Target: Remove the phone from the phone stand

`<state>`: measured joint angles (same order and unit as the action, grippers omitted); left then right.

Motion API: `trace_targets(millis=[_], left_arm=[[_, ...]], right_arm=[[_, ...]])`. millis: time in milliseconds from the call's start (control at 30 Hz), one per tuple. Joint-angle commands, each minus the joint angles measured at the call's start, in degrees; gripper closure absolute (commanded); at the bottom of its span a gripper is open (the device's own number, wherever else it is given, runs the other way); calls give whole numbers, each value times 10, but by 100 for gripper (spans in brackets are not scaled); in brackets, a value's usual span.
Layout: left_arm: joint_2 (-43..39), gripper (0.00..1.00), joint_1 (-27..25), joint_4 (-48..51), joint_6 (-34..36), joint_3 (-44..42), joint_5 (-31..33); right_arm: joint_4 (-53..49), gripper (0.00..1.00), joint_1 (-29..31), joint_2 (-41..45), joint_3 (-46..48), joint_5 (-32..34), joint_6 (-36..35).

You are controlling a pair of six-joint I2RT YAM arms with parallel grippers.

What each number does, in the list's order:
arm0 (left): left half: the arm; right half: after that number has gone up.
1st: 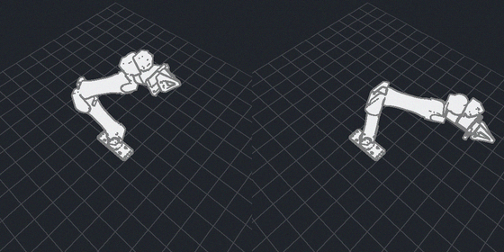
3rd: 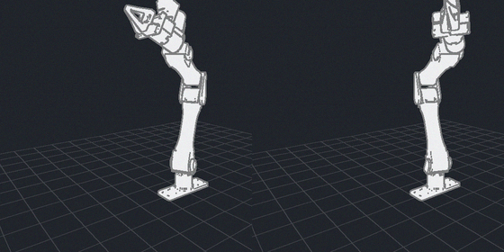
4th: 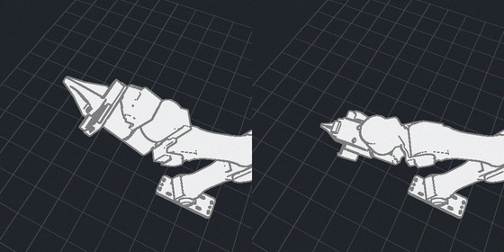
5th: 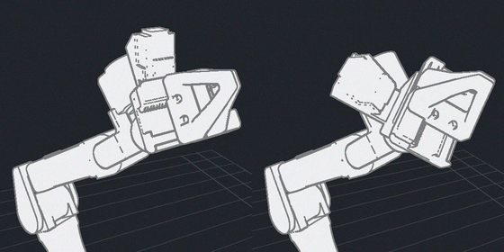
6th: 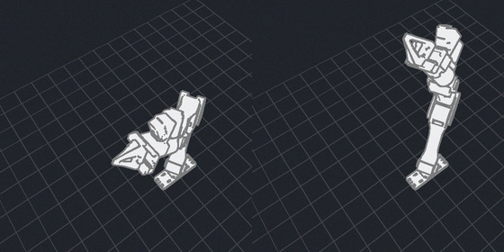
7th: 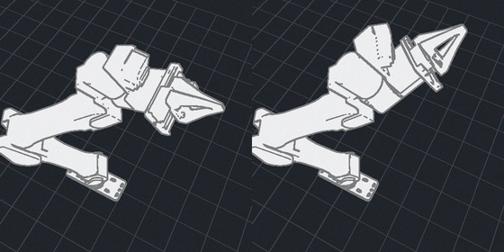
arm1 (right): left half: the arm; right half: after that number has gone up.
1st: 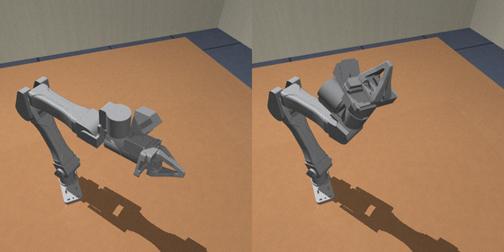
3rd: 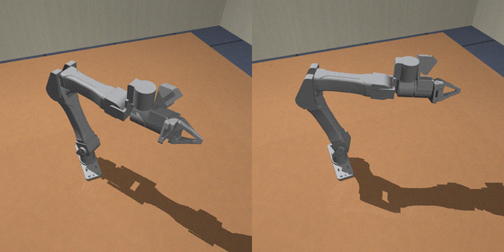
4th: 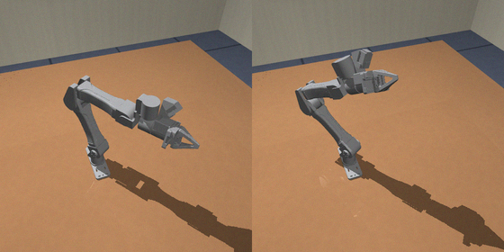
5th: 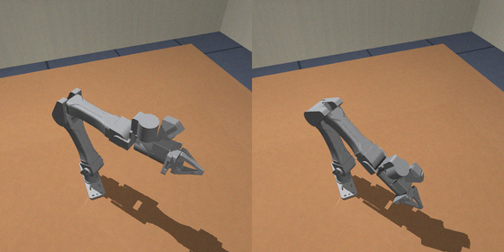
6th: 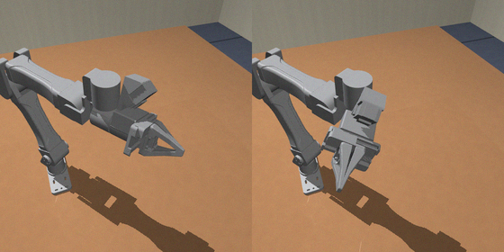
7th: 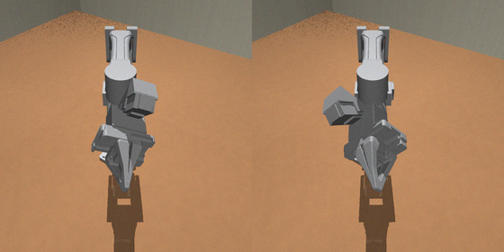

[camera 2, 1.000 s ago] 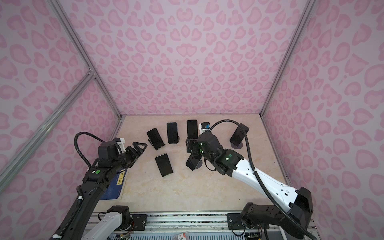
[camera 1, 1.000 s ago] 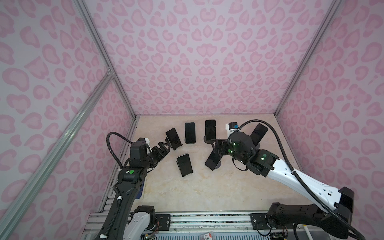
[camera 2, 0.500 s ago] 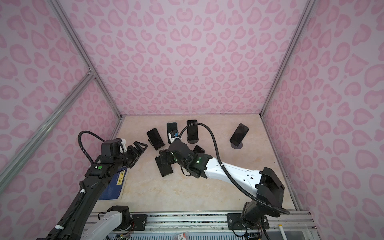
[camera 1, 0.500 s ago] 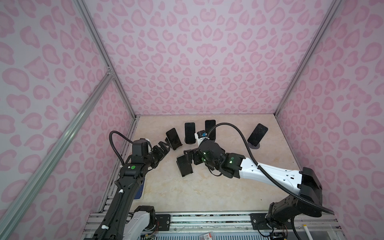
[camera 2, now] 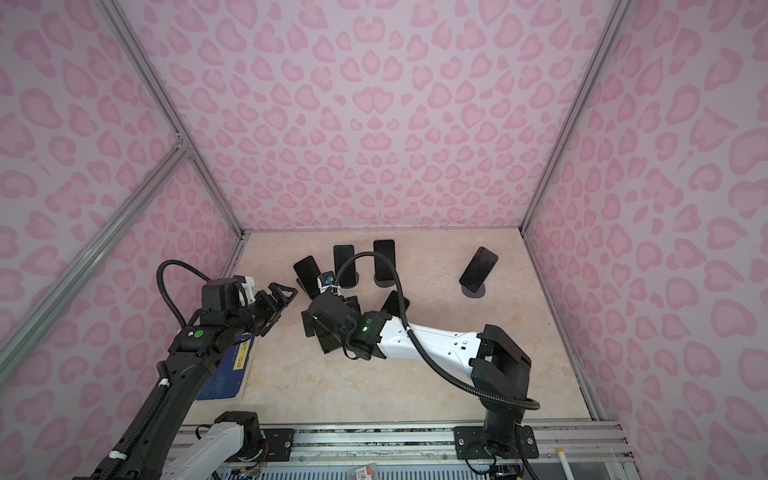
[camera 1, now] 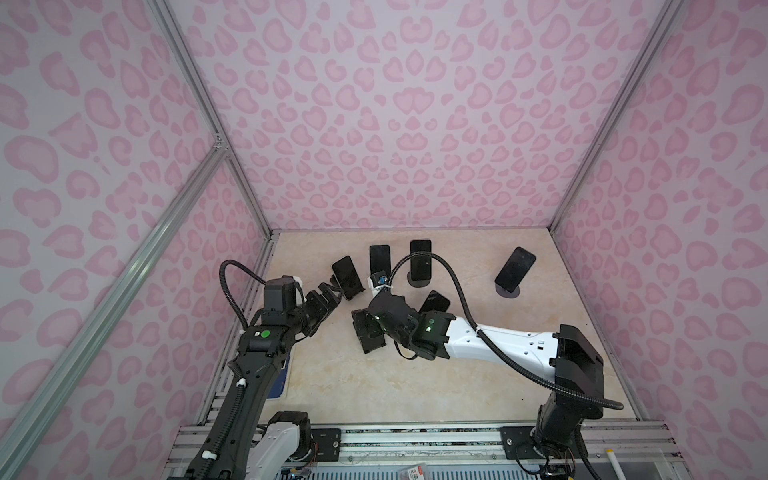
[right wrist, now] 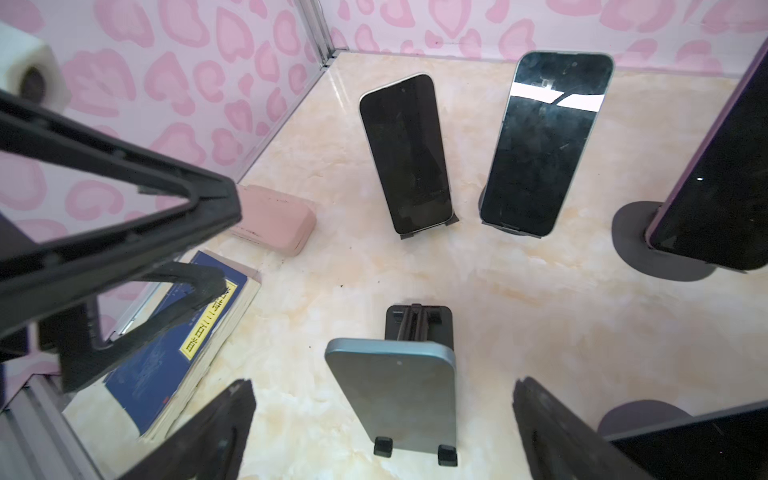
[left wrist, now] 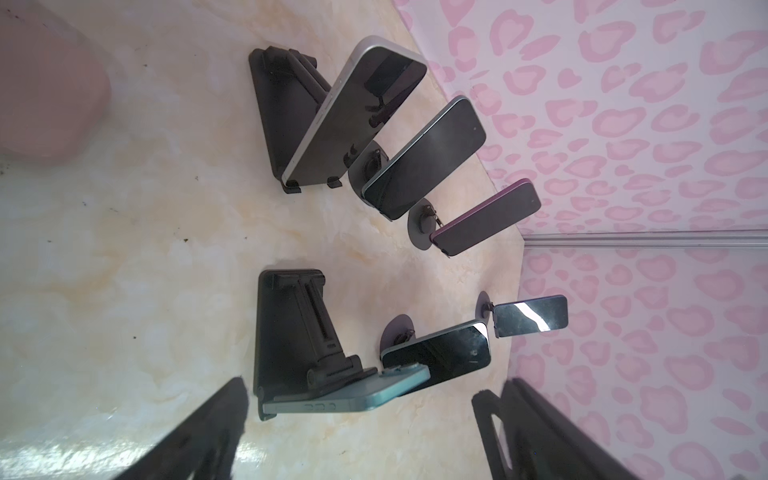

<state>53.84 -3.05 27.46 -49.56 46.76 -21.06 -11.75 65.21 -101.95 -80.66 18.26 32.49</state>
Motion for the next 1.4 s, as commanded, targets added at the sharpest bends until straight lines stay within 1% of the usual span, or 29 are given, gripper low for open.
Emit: trace_targets(millis=[0, 133, 367, 567, 800, 1100, 1233, 1367], left_arm=[[-7, 2, 1, 14, 10, 6, 3], [-15, 2, 1, 13, 11, 4, 15], [-17, 2, 1, 15, 17, 2, 13], [-15, 2, 1, 17, 23, 4, 12], [-4, 2, 1, 20, 28, 7, 11], [-3, 2, 4, 22, 31, 13, 22], [-2, 2, 5, 24, 32, 13, 23], [-4, 2, 6, 24, 28, 13, 11]], right_arm=[[-24, 0, 4, -17, -11, 45, 2], [-20, 0, 6, -38, -21, 50, 5], [-27, 0, 15, -74, -60, 75, -2], [-24, 0, 19, -97, -71, 79, -1], [-22, 1, 21, -104, -71, 94, 2], [-13, 1, 21, -113, -66, 92, 0], [-8, 3, 21, -117, -65, 90, 0], [-6, 5, 21, -122, -64, 90, -1]])
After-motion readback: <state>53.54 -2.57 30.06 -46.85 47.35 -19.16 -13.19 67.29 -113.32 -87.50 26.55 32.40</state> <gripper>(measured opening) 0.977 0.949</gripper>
